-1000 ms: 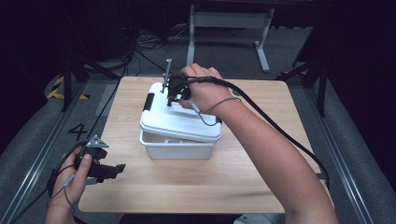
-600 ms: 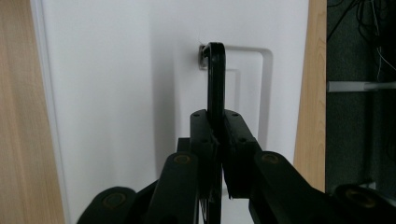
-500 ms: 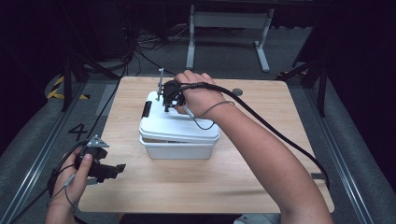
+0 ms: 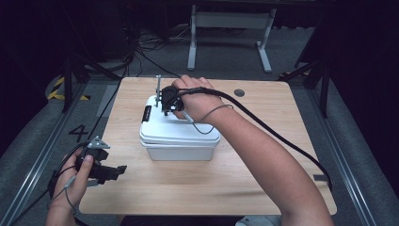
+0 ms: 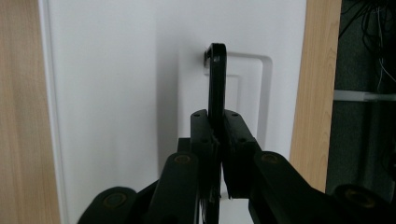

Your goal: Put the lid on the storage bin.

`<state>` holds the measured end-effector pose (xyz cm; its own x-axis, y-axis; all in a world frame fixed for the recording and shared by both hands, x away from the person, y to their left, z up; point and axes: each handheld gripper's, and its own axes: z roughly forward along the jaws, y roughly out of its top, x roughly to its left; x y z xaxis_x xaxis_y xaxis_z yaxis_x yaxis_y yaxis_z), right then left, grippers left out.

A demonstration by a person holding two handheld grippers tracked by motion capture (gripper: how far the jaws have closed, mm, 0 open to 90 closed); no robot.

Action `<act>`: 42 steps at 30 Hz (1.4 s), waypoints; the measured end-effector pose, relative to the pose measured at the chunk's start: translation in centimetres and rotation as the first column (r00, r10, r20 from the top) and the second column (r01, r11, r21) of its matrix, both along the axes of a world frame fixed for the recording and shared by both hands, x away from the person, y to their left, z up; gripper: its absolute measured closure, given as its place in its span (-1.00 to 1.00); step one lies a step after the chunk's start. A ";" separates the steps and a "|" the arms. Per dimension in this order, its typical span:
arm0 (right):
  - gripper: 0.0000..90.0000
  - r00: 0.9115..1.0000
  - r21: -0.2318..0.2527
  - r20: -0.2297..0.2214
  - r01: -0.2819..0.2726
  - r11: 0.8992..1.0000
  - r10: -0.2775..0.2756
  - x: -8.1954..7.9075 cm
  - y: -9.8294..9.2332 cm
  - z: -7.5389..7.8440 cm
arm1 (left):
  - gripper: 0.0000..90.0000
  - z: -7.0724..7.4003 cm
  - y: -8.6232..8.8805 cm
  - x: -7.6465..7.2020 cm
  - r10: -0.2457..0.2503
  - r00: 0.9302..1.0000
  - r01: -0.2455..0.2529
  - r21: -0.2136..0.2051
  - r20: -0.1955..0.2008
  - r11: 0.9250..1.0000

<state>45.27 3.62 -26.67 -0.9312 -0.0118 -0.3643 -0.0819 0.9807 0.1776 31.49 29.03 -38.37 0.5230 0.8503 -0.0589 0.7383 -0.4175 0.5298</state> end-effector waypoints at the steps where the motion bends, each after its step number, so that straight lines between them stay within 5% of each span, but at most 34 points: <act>1: 0.88 1.000 -0.004 -0.001 0.000 1.000 0.000 -0.1 0.0 0.0 | -0.63 0.0 0.0 0.0 0.001 1.000 -0.001 -0.001 -0.001 1.000; 16: 0.88 0.999 -0.021 0.005 -0.054 0.998 0.054 -0.8 0.5 -0.5 | -0.63 -0.1 -0.1 0.1 -0.006 1.000 0.006 0.002 -0.005 1.000; 22: 0.87 0.998 -0.056 0.036 -0.054 0.997 0.056 -0.8 1.1 -1.1 | -0.63 -0.1 -0.2 0.0 -0.004 1.000 0.004 0.002 -0.004 1.000; 30: 0.87 0.998 -0.040 0.031 -0.044 0.998 0.045 -0.9 0.9 -1.3 | -0.63 0.0 -0.1 0.0 -0.008 1.000 0.008 0.002 -0.002 1.000; 36: 0.43 1.000 0.000 -0.008 0.010 1.000 -0.010 -1.3 0.4 -1.2 | -0.63 -0.1 0.0 0.1 -0.009 1.000 0.009 0.002 -0.004 1.000; 42: 0.25 0.999 0.080 -0.022 0.031 0.996 -0.030 -1.4 -0.4 -0.2 | -0.63 -0.1 -0.1 0.2 -0.009 1.000 0.009 0.001 -0.004 1.000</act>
<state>43.84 3.20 -26.86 -0.9381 0.0454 -0.3434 -0.0476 0.9651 0.2575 31.67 28.94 -38.45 0.5302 0.8457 -0.0604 0.7370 -0.4245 0.5260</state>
